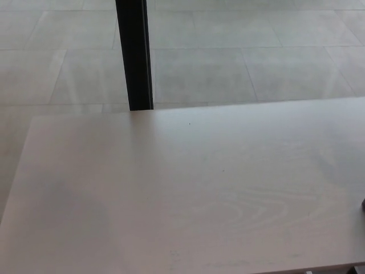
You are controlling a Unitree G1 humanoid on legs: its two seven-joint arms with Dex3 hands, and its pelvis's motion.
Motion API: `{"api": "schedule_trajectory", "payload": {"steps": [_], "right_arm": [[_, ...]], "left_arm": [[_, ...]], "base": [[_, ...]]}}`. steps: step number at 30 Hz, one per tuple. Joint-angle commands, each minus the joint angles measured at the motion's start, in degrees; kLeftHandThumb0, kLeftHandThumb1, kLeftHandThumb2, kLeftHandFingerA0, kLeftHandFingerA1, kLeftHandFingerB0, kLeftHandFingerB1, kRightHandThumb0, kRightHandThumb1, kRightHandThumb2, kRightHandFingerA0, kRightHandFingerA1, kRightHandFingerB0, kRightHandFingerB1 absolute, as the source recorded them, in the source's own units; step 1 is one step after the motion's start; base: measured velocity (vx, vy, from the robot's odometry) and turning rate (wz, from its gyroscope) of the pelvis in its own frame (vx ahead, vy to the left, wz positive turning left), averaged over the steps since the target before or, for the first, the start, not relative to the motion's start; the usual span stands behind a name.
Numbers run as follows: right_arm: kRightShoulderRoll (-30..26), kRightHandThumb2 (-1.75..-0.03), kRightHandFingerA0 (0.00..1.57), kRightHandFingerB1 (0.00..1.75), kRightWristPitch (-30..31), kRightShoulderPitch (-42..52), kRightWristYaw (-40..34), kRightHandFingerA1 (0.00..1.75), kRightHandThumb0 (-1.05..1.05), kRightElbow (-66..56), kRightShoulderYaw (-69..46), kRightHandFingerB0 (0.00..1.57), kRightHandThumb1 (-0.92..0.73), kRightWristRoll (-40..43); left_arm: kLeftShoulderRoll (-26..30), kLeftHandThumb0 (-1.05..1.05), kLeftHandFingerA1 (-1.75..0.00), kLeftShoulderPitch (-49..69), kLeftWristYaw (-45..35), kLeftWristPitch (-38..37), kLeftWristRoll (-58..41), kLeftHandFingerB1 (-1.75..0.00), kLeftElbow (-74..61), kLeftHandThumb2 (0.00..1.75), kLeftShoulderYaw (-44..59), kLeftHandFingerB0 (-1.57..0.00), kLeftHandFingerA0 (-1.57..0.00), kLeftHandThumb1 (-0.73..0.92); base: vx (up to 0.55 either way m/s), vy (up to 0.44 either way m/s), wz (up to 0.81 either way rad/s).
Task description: The robot uses its right hand to hold the eraser kept in the middle of the desk and use it to wipe the desk by swiping its surface twice
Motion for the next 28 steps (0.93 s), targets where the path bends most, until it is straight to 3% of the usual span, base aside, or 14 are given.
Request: {"api": "schedule_trajectory", "payload": {"steps": [1, 2, 3, 9, 10, 13, 15, 16, 21, 28], "right_arm": [[-9.0, -0.95, 0.24, 0.4, 9.4, 7.2, 6.2, 0.52, -0.8, -8.7, -14.4, 0.08, -0.63, 12.7], [-9.4, -0.65, 0.35, 0.29, 9.9, 8.9, 6.0, 0.46, -0.8, -9.3, -16.7, 0.17, -0.78, 13.2], [-9.5, -0.63, 0.38, 0.29, 10.5, 10.2, 6.3, 0.46, -0.82, -9.2, -19.1, 0.2, -0.76, 14.9], [-7.1, -0.63, 0.49, 0.32, 9.7, 20.7, 4.1, 0.46, -0.68, -10.1, -30.7, 0.27, -0.77, 17.8], [-5.8, -0.64, 0.52, 0.32, 7.7, 24.7, -0.3, 0.45, -0.71, -3.9, -34.9, 0.31, -0.79, 17.3], [-2.3, -0.63, 0.53, 0.32, 7.1, 28.7, -4.3, 0.45, -0.74, 0.8, -39.6, 0.3, -0.74, 18.8], [0.2, -0.62, 0.54, 0.36, 4.7, 29.1, -6.5, 0.48, -0.64, 5.0, -41.4, 0.33, -0.75, 19.7], [0.9, -0.62, 0.6, 0.36, 4.7, 29.3, -8.2, 0.46, -0.67, 6.6, -41.8, 0.37, -0.73, 19.3], [3.3, -0.61, 0.56, 0.36, 2.6, 28.1, -10.6, 0.48, -0.66, 14.9, -44.1, 0.36, -0.7, 20.4], [7.6, -0.62, 0.51, 0.35, 1.5, 27.7, -7.6, 0.48, -0.61, 20.5, -44.2, 0.27, -0.7, 23.2]], "left_arm": [[0.1, -0.58, -0.61, 0.9, 0.1, -1.1, -1.2, -0.52, 0.2, 0.63, 0.8, -0.6, -0.76, 0.77], [0.1, -0.58, -0.61, 1.0, -0.2, -1.1, -1.2, -0.52, 0.3, 0.63, 0.9, -0.61, -0.76, 0.77], [0.1, -0.59, -0.62, 1.2, -0.2, -1.3, -1.2, -0.53, 0.2, 0.63, 0.8, -0.61, -0.75, 0.78], [-0.1, -0.56, -0.62, 1.4, -0.1, -1.1, -1.3, -0.52, 0.1, 0.63, 1.0, -0.59, -0.77, 0.77], [-0.1, -0.57, -0.63, 1.4, -0.1, -1.1, -1.4, -0.52, 0.1, 0.63, 1.1, -0.6, -0.76, 0.77], [0.0, -0.57, -0.62, 1.6, 0.0, -1.2, -1.0, -0.52, 0.0, 0.63, 0.7, -0.59, -0.76, 0.78], [0.0, -0.57, -0.64, 1.6, -0.4, -1.1, -1.2, -0.52, 0.0, 0.63, 0.9, -0.6, -0.76, 0.78], [0.0, -0.58, -0.65, 1.6, -0.3, -1.2, -1.2, -0.53, 0.1, 0.63, 0.9, -0.61, -0.77, 0.77], [-0.2, -0.58, -0.63, 1.3, 0.6, -0.9, -0.4, -0.54, 0.1, 0.63, 0.1, -0.62, -0.77, 0.79], [-0.2, -0.57, -0.64, 1.5, 0.5, -1.1, -0.6, -0.54, 0.3, 0.63, 0.3, -0.65, -0.8, 0.79]], "base": [[0.0, 0.0, 0.0], [0.0, 0.0, 0.0], [0.0, 0.0, 0.0], [0.0, 0.0, 0.0], [0.0, 0.0, 0.0], [0.0, 0.0, 0.0], [0.0, 0.0, 0.0], [0.0, 0.0, 0.0], [0.0, 0.0, 0.0], [0.0, 0.0, 0.0]]}}
